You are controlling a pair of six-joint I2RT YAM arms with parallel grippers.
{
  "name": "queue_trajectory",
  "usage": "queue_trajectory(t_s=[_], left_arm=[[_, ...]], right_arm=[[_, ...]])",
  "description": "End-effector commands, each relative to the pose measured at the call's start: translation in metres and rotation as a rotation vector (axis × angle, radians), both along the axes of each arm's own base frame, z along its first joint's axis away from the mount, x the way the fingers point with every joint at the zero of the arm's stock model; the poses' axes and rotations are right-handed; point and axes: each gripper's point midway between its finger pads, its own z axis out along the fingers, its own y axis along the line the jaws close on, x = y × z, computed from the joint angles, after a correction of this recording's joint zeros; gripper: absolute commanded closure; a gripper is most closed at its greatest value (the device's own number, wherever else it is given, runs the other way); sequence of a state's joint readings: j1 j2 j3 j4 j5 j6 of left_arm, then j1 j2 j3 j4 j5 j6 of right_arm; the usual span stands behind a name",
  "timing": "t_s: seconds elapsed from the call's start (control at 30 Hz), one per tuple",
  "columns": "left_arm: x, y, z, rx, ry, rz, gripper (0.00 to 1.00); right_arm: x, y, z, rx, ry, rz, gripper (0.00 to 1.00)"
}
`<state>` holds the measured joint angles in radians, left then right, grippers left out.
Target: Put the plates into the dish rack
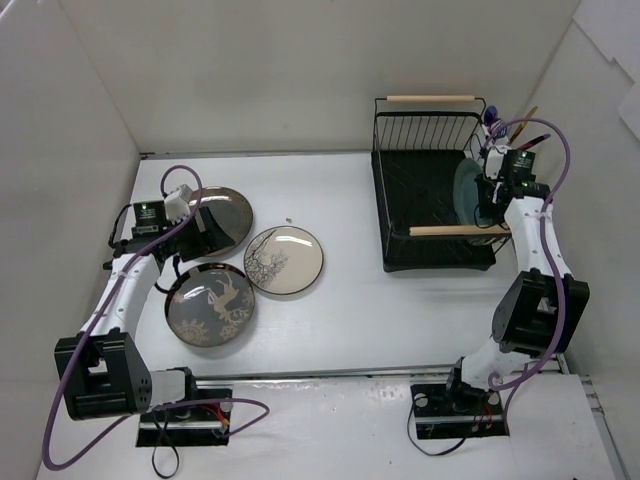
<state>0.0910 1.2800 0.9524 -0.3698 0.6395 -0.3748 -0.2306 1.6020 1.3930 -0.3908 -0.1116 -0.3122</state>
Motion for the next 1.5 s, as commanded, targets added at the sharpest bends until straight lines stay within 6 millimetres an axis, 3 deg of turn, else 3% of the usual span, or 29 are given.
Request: queue_trajectory(t_s=[0.0,0.13,0.47,0.73,1.2,1.33,1.43,1.47], left_arm=[[0.01,-0.001,0.019,-0.008,-0.073,-0.022,0.3],[0.011,-0.003,0.02,-0.017,-0.071,-0.027,0.3],[0.011,-0.004,0.021,-0.022,-0.07,-0.033,0.3],[0.01,-0.005,0.022,-0.028,-0.074,-0.038,0.3],[0.009,-0.006,0.022,-0.035,-0.069,-0.036,0.3],[0.009,-0.005,0.021,-0.032,-0.066,-0.028,0.3],[0.009,-0.003,0.021,-0.025,-0.063,-0.017,0.3],[0.009,-0.002,0.02,-0.024,-0.058,-0.003,0.3]], right_arm=[[0.022,-0.008,0.058,-0.035,-0.221,-0.024,1.0],[0.018,-0.008,0.058,-0.034,-0.22,-0.035,1.0],[0.012,-0.005,0.065,-0.015,-0.235,-0.054,0.73],[0.003,-0.004,0.072,-0.015,-0.253,-0.066,0.62],[-0.016,0.0,0.134,-0.036,-0.396,-0.087,0.44],[-0.021,0.015,0.155,-0.031,-0.442,-0.055,0.41],[-0.021,0.045,0.173,0.008,-0.484,0.016,0.4],[-0.019,0.063,0.183,0.049,-0.505,0.07,0.39]])
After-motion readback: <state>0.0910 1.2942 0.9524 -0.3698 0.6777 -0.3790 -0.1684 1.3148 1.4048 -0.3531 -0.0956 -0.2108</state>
